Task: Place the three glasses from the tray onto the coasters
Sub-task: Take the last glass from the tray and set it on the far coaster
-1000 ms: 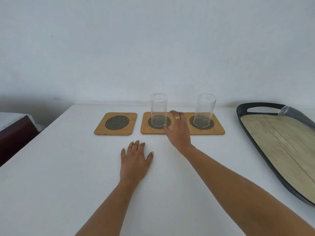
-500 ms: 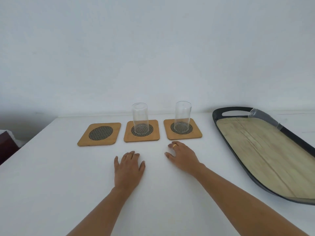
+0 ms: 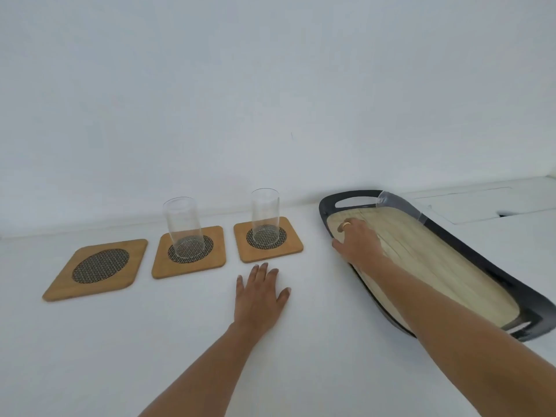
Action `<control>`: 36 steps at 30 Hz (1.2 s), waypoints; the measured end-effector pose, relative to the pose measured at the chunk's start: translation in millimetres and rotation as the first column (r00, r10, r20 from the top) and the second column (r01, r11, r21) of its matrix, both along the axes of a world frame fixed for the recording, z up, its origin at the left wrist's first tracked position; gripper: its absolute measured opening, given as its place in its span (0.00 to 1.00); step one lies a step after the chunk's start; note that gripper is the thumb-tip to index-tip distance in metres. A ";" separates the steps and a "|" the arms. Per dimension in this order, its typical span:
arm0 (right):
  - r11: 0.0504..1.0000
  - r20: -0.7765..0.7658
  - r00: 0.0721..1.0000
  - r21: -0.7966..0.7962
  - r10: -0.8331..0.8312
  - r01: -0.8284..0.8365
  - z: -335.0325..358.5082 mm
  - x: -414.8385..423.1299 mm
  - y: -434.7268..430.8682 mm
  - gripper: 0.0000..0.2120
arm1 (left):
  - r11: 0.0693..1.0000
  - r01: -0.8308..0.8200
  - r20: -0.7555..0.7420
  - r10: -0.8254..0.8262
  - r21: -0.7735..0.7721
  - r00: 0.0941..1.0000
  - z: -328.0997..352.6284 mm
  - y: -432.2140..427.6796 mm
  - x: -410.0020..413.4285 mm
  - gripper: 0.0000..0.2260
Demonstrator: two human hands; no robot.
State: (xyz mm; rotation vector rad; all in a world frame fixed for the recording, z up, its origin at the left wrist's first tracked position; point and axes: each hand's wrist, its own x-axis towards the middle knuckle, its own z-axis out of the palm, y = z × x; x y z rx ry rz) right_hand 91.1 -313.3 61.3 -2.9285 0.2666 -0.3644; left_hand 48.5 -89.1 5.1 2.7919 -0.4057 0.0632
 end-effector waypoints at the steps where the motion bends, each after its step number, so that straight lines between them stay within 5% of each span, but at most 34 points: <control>1: 0.999 -0.040 0.999 -0.033 -0.038 0.036 1.3 2.5 -11.4 0.21 | 1.000 -0.004 -0.006 0.004 -0.003 1.000 -0.7 -3.6 3.9 0.24; 8: 0.968 -0.150 0.963 -0.148 -0.223 0.201 7.7 13.5 -66.7 0.30 | 0.999 -0.038 0.009 0.038 -0.021 0.999 -11.2 -6.7 11.1 0.26; 27: 0.921 -0.312 0.869 -0.070 -0.385 0.383 19.2 38.2 -137.4 0.37 | 0.998 -0.067 0.064 0.068 -0.013 0.996 -11.6 -9.0 7.9 0.25; 33: 0.873 -0.059 0.894 -0.253 -0.444 0.417 11.5 36.5 -127.5 0.26 | 0.997 -0.067 0.068 0.069 -0.025 0.995 -11.3 -9.1 6.8 0.25; 36: 0.874 0.045 0.902 -0.233 -0.429 0.427 13.5 37.5 -122.2 0.28 | 0.997 -0.066 0.064 0.068 -0.036 0.996 -10.7 -9.7 6.4 0.25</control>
